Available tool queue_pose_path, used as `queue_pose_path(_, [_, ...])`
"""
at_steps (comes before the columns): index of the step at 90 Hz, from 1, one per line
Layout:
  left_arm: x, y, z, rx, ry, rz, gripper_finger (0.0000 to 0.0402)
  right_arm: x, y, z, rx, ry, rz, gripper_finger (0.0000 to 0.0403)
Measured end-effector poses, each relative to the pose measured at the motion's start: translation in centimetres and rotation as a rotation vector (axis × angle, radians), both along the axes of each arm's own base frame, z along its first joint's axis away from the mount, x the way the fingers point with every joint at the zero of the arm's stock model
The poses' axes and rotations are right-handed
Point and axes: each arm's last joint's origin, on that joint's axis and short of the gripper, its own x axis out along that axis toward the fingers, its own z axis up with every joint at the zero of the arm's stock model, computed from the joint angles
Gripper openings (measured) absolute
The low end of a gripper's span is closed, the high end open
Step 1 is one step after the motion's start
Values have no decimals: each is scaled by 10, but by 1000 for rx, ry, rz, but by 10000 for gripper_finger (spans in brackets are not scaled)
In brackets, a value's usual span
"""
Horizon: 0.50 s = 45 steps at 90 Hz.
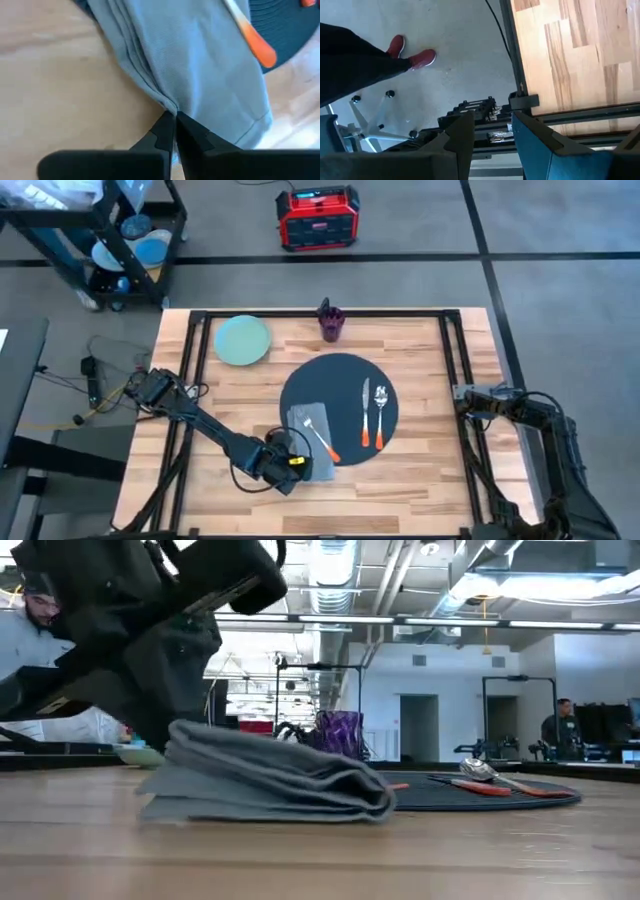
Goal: Set table place
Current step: Adjust the table napkin, then adjust the orange fork on the table napkin
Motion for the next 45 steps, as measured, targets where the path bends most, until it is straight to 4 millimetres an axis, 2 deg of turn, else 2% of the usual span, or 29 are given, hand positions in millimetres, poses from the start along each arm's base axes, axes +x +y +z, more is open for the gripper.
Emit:
queue_pose_path(10, [0, 0, -1, 23, 10, -56, 33, 0, 1, 0, 10, 0, 1, 118])
queue_pose_path(28, [-1, -1, -1, 17, 40, -136, 106, 0, 2, 1, 22, -1, 2, 118])
queue_pose_path(45, [-2, -4, -2, -70, 89, -173, 152, 0, 2, 1, 17, -1, 8, 118])
